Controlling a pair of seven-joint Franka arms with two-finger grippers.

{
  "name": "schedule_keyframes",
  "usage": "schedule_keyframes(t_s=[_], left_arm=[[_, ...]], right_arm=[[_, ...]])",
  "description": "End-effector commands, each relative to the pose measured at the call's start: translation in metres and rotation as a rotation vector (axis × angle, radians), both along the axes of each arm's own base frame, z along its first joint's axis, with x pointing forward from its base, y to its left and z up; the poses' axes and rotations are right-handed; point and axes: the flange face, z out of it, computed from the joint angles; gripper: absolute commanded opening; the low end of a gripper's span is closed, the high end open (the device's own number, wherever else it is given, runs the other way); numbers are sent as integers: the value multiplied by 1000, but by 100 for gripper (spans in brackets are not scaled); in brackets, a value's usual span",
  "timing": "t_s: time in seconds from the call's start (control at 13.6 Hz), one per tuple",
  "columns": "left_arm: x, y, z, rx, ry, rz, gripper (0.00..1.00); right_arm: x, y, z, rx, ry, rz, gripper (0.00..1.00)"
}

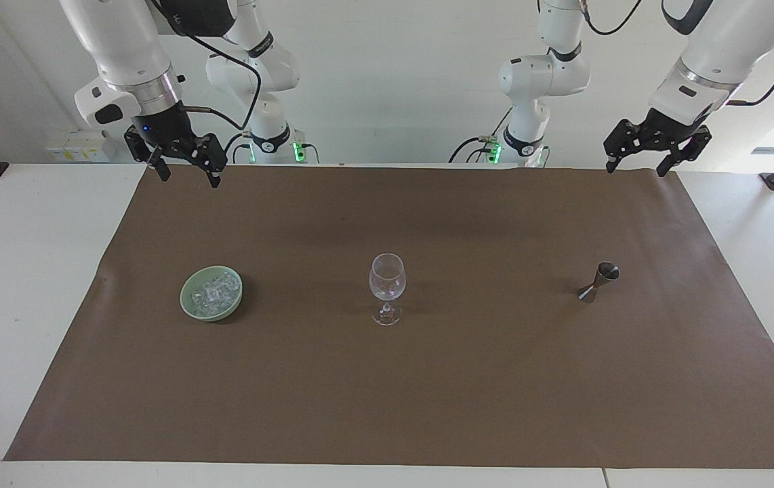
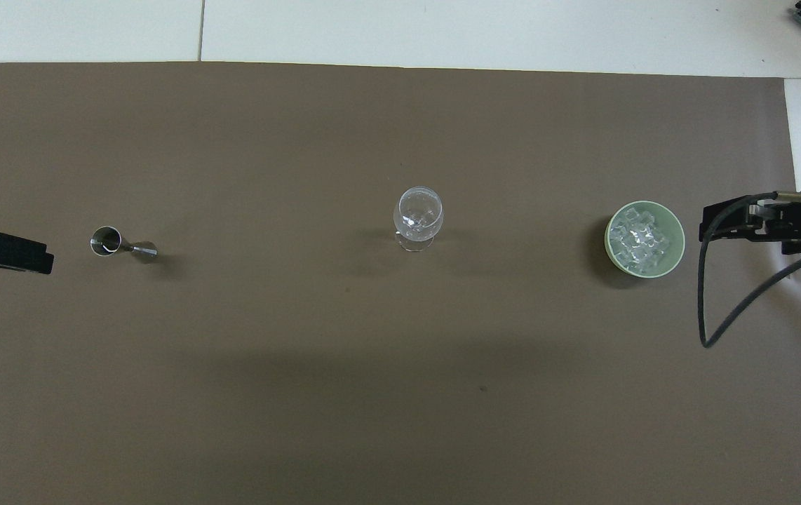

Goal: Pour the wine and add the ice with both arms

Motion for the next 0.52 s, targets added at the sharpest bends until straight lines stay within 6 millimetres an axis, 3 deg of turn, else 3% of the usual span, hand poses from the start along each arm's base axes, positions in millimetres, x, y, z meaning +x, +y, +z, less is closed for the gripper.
schedule_keyframes(t_s=[0.0,0.44], left_arm=[[-9,0,2,-1,5,-6,100],[-10,-2,1,-1,7,-8,100]], right_arm=[[-6,-1,0,3,0,21,100],[-6,-1,0,3,0,21,100]])
